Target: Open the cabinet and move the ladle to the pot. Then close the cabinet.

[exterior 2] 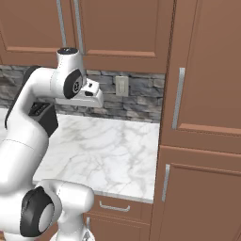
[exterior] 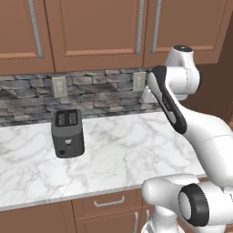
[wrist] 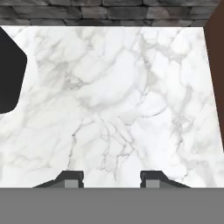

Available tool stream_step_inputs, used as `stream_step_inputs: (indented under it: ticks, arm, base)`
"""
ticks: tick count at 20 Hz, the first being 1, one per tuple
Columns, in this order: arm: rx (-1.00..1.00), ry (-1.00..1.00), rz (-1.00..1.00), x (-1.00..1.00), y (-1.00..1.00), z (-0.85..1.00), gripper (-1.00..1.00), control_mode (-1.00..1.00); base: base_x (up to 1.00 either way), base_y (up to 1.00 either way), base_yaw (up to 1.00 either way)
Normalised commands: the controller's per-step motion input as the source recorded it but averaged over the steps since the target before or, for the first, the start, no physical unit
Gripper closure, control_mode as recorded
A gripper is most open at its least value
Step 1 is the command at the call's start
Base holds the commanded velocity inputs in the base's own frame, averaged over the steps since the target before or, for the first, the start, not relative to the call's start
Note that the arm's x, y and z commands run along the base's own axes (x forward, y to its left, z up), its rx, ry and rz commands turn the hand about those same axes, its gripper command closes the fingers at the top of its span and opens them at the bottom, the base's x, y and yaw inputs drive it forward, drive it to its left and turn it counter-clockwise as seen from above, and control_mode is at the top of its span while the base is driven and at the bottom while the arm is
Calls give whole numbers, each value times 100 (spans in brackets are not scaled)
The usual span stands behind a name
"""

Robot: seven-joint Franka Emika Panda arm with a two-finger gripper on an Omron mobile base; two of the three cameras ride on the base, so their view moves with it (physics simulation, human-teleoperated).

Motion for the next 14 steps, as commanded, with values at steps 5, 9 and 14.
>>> stream_step_inputs:
  ticks: [5, 9, 14]
  arm:
    - [-3, -15, 0, -34, 3, 2, -100, -100]
    - [-16, -39, 0, -51, 9, 38, -100, -100]
    - [-11, -21, 0, -21, 0, 79, -100, -100]
  base:
    - [0, 0, 0]
    - [0, 0, 0]
    - [0, 0, 0]
